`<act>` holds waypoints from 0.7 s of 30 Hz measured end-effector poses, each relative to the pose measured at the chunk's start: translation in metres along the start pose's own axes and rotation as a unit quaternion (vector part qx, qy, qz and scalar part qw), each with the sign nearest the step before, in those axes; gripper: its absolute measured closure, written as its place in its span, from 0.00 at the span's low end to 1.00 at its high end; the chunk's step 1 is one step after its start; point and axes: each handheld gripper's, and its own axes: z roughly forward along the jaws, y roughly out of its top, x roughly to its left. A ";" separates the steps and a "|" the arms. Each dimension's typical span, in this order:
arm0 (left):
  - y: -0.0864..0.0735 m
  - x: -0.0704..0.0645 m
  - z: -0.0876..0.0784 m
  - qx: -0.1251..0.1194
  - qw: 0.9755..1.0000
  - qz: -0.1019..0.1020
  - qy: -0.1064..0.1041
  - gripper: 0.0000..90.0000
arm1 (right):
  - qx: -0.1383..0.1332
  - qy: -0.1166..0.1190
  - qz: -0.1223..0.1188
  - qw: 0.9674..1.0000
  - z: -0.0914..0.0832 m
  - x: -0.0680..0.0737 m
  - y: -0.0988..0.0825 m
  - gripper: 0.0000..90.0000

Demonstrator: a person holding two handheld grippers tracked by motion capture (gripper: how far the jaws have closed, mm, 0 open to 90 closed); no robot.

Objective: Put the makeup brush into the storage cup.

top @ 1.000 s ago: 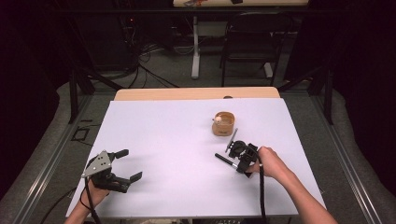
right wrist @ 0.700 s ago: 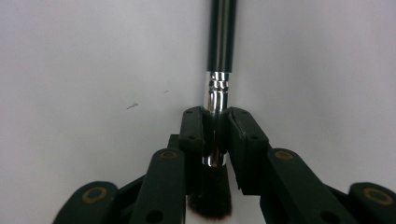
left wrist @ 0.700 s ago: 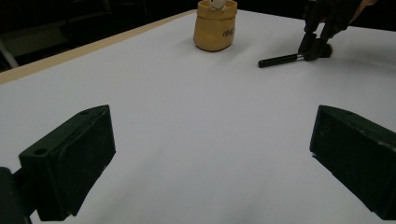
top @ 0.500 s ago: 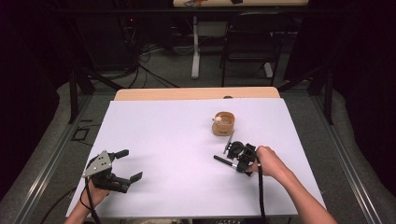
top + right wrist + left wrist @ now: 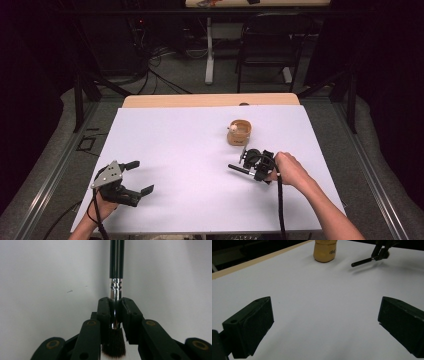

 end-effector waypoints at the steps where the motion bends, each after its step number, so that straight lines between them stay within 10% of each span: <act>1: 0.001 0.000 0.001 0.005 1.000 0.001 0.002 0.01 | 0.003 0.000 -0.002 1.000 -0.001 0.000 0.001 0.86; 21: 0.036 -0.008 0.021 0.098 0.995 0.023 -0.021 0.01 | -0.016 -0.031 -0.048 0.998 -0.023 0.007 0.013 0.86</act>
